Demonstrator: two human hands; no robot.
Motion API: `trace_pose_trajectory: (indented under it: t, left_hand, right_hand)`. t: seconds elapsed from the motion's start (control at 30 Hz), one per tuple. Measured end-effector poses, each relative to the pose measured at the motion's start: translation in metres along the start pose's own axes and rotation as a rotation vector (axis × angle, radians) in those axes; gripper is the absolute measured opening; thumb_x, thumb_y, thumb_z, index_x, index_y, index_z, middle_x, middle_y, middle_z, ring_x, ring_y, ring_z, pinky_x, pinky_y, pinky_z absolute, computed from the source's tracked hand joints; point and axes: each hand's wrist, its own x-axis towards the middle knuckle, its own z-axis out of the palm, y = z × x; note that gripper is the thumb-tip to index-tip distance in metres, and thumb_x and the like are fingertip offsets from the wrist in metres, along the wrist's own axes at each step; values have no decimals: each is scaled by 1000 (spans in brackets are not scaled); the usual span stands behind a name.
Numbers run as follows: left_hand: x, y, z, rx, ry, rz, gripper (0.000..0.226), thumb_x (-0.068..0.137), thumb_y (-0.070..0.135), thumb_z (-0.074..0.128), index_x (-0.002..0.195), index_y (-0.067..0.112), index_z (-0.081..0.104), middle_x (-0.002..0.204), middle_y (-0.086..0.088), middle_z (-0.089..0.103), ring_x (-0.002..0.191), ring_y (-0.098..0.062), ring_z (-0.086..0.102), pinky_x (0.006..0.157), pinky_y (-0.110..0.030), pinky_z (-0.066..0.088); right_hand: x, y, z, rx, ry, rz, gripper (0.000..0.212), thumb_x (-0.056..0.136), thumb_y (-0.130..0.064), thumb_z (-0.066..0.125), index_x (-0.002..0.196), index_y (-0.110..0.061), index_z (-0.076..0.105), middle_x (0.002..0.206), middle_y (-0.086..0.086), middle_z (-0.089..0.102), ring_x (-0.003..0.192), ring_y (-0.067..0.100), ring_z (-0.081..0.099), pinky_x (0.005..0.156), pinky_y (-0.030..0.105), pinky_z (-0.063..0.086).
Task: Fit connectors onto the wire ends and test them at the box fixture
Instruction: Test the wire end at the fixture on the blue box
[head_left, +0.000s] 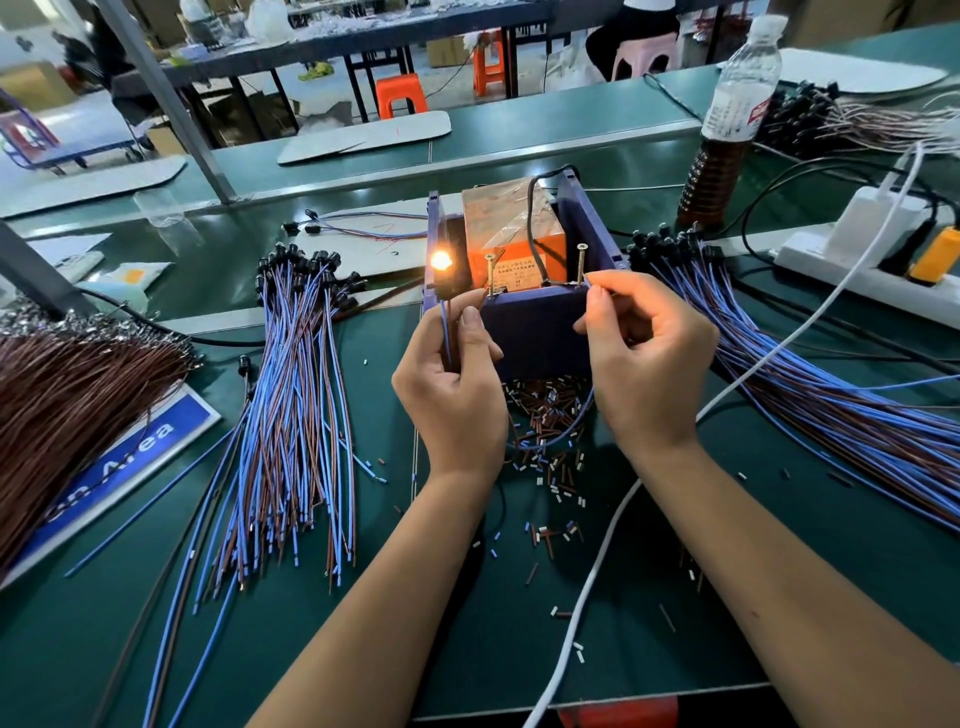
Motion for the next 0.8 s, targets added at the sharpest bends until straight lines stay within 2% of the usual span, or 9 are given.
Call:
trace_pose_trajectory:
  t: [0.13, 0.27, 0.4, 0.5, 0.6, 0.7, 0.8]
  left_hand:
    - [-1, 0, 0, 7, 0, 12, 18, 104, 10, 55, 104, 9, 73, 63, 0, 57, 61, -9, 54, 65, -19, 46]
    - [-2, 4, 1, 17, 100, 62, 19, 105, 9, 54, 101, 15, 71, 62, 8, 55, 58, -7, 53, 63, -20, 45]
    - [-7, 15, 12, 36, 64, 120, 17, 104, 7, 55, 99, 6, 71, 66, 5, 58, 56, -10, 52, 59, -26, 44]
    - [-14, 34, 39, 35, -98, 56, 16, 103, 10, 57, 99, 10, 73, 70, 9, 61, 61, -9, 56, 61, -27, 47]
    - [-19, 50, 80, 60, -282, -42, 17, 100, 13, 59, 92, 14, 74, 68, 11, 64, 62, -5, 58, 59, -24, 47]
    - [-33, 61, 130, 111, -560, -230, 20, 96, 17, 62, 82, 13, 74, 69, 2, 70, 69, -19, 66, 64, -34, 54]
    - [-50, 65, 184, 145, -819, -401, 20, 91, 14, 62, 75, 5, 70, 66, -4, 65, 65, -26, 55, 61, -32, 48]
  right_hand:
    - [0, 1, 1, 8, -6, 1, 14, 100, -14, 64, 101, -12, 78, 73, -7, 71, 67, 7, 70, 64, 22, 55]
    - [-1, 2, 0, 49, -1, 46, 14, 100, -14, 64, 101, -12, 78, 72, -9, 72, 67, 9, 70, 65, 21, 55]
    - [-1, 1, -6, 87, -4, 80, 13, 99, -11, 64, 105, -11, 76, 72, -5, 72, 67, 13, 71, 65, 26, 56]
    - [5, 0, -22, 119, 35, 128, 16, 99, -9, 63, 112, -18, 68, 70, -2, 71, 65, 13, 68, 62, 22, 51]
    - [17, 6, -50, 113, 124, 187, 11, 96, -7, 61, 102, -14, 66, 73, 0, 70, 70, 16, 71, 66, 29, 55]
    - [28, 19, -88, 34, 212, 266, 13, 92, -10, 62, 93, -18, 72, 82, -1, 74, 76, 14, 71, 71, 29, 54]
    - [37, 36, -133, -11, 347, 377, 17, 88, -13, 59, 90, -21, 74, 84, 5, 74, 73, 16, 66, 72, 34, 55]
